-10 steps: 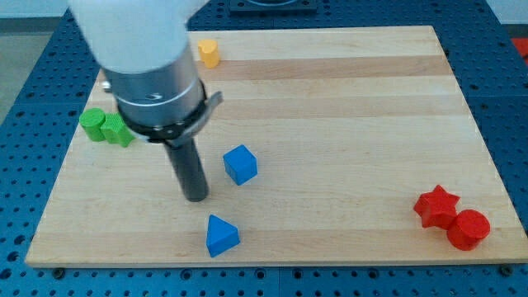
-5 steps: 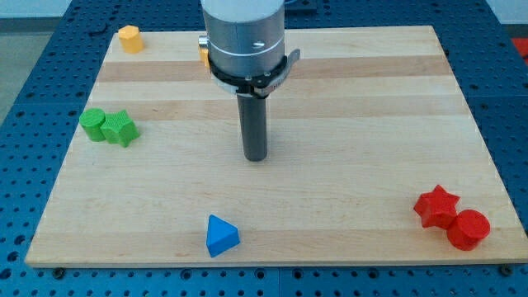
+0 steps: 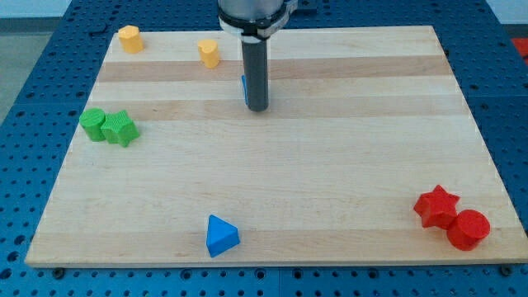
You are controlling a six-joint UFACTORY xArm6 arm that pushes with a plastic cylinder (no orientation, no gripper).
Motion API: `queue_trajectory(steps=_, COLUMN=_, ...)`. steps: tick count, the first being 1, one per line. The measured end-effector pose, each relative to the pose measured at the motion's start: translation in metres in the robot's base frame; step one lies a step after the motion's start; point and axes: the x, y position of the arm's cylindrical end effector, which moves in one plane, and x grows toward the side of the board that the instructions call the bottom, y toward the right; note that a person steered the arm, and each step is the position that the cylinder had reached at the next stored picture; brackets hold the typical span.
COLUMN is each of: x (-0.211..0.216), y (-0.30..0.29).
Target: Slide the blue cube towards the yellow heart
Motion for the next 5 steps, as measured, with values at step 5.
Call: queue_trajectory(steps=5, x=-0.098, y=0.000)
